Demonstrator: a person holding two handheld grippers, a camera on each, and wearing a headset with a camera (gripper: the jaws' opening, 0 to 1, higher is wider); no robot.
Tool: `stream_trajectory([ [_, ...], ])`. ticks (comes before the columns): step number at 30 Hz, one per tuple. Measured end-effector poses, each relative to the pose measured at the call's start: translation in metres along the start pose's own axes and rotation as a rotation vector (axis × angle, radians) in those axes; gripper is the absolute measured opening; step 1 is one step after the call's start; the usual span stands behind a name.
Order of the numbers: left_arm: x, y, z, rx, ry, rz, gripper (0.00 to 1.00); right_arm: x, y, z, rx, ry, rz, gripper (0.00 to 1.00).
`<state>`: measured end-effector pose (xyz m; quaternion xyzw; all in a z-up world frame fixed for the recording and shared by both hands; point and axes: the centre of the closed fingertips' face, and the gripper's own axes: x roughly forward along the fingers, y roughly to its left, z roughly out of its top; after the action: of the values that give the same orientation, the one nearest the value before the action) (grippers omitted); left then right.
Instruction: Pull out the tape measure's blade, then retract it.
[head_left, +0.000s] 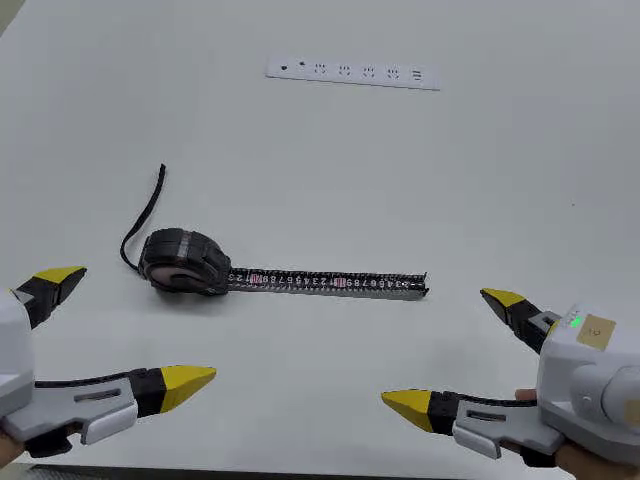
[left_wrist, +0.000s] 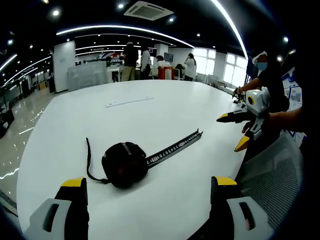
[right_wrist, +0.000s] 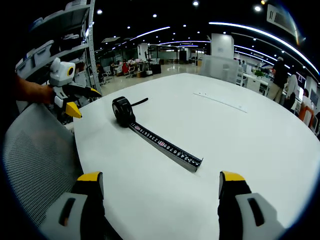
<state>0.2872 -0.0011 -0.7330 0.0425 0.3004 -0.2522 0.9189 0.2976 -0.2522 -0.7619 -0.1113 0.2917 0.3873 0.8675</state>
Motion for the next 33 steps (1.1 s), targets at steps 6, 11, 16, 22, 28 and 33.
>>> stream_trajectory([
  [6,0.003,-0.007,0.002,-0.006,0.008,0.005,1.0,-0.001,-0.001,0.001,-0.003,-0.002,0.002,0.97],
  [11,0.007,-0.011,0.006,-0.011,0.004,0.013,1.0,-0.002,-0.003,0.0,-0.004,-0.004,0.008,0.96],
  [16,0.013,-0.01,0.008,-0.028,-0.005,0.046,1.0,-0.001,-0.007,-0.004,-0.014,0.005,0.013,0.95],
  [22,0.02,-0.009,0.011,-0.047,-0.013,0.084,1.0,0.001,-0.011,-0.006,-0.036,-0.001,0.025,0.94],
  [28,0.027,-0.006,0.017,-0.075,-0.026,0.113,1.0,0.005,-0.017,-0.011,-0.068,0.008,0.055,0.94],
  [33,0.033,-0.003,0.019,-0.09,-0.03,0.138,1.0,0.008,-0.022,-0.016,-0.091,0.022,0.082,0.92],
])
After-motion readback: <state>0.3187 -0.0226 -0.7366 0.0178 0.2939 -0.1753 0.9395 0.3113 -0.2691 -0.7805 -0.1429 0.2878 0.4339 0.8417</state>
